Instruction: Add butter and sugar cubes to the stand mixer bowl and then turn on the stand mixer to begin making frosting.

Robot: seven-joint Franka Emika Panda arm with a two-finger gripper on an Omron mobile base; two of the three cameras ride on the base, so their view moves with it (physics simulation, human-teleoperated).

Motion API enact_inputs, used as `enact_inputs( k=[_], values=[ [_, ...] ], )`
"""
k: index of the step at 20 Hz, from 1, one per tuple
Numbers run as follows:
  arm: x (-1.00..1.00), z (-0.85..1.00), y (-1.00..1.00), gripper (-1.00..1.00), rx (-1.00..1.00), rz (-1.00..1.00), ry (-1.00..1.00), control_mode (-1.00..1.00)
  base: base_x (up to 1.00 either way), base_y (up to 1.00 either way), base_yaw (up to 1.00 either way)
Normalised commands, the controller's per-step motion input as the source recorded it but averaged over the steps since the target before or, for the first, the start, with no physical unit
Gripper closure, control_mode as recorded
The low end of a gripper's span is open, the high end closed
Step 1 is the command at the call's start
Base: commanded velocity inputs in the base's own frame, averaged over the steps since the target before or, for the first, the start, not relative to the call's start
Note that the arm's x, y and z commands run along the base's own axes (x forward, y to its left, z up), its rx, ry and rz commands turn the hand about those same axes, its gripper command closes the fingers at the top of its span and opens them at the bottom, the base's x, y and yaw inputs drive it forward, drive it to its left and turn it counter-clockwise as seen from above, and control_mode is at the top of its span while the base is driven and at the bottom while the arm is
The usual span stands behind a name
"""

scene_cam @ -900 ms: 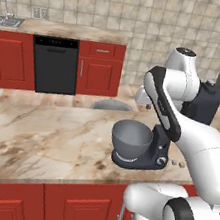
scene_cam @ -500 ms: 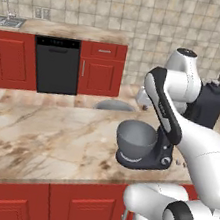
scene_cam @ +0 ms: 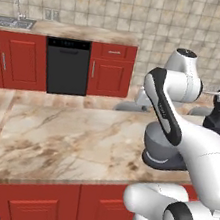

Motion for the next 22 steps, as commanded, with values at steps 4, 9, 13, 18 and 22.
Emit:
enact_inputs(
  k=[4, 9, 13, 18, 22],
  values=[
    [0.00, 0.00, 0.00, -1.00, 0.00, 0.00, 0.00, 1.00, 0.33, 0.41, 0.00],
    [0.00, 0.00, 0.00, -1.00, 0.00, 0.00, 0.00, 1.00, 0.44, 0.20, 0.00],
    [0.00, 0.00, 0.00, -1.00, 0.00, 0.00, 0.00, 1.00, 0.48, 0.14, 0.00],
    [0.00, 0.00, 0.00, -1.00, 0.00, 0.00, 0.00, 1.00, 0.14, 0.03, 0.00],
    [0.00, 0.00, 0.00, -1.00, 0.00, 0.00, 0.00, 1.00, 0.00, 0.00, 0.00]
  ],
)
